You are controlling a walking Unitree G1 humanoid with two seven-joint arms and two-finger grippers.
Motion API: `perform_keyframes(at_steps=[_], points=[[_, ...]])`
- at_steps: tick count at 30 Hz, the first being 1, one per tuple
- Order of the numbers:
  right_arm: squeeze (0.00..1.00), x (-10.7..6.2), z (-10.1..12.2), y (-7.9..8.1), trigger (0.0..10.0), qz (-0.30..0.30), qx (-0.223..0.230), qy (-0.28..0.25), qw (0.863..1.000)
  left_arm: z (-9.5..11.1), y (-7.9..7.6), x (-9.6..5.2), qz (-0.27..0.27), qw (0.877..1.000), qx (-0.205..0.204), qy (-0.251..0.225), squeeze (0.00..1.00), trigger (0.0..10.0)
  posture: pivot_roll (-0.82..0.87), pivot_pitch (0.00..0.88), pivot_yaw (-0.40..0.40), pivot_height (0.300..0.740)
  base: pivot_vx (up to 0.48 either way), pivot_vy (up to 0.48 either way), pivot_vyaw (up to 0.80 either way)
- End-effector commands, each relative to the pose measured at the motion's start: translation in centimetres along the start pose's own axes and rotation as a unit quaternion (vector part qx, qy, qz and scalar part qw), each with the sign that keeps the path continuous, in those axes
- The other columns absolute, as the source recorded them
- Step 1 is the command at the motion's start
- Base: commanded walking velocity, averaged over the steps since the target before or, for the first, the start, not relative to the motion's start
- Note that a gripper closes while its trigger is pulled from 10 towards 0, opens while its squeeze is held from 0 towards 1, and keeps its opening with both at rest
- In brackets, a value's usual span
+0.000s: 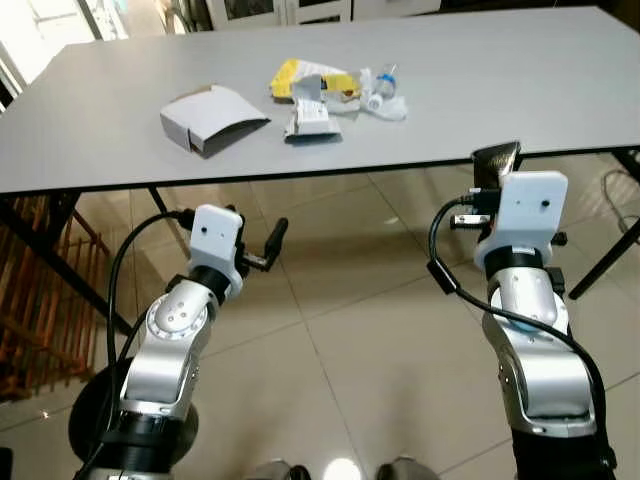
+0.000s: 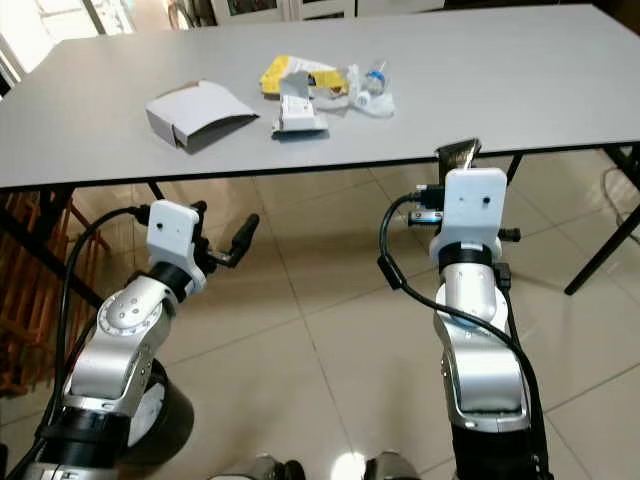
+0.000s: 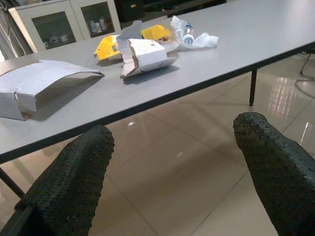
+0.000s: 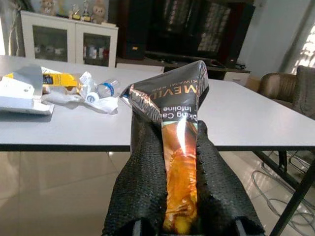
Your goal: Picking trash to rubbish bin
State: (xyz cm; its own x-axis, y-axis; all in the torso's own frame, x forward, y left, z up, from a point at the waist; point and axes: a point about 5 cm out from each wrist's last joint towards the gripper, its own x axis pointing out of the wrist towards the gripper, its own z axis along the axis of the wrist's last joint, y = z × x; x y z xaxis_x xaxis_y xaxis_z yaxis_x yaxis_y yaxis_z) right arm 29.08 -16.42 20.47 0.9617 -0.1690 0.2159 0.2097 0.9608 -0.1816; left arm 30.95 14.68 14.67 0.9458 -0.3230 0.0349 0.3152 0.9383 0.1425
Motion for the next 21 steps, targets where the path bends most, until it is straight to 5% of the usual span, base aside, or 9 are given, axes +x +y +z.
perform_keyframes(at_steps=[1,21], points=[[0.0,-0.07,-0.3,-0.39,10.0,-0.008,-0.005,0.004,1.0,-0.08,-0.3,0.08,-0.007,1.0,-0.003,0.003,0.0,10.0,-0.06,0.109,0.074,0.74,0.0,0.48,0.0],[0.0,0.01,-0.41,-0.27,10.0,-0.007,-0.004,0.005,1.0,0.03,-0.55,0.09,-0.008,1.0,0.005,-0.002,0.0,10.0,-0.06,0.116,0.073,0.74,0.0,0.431,0.0]])
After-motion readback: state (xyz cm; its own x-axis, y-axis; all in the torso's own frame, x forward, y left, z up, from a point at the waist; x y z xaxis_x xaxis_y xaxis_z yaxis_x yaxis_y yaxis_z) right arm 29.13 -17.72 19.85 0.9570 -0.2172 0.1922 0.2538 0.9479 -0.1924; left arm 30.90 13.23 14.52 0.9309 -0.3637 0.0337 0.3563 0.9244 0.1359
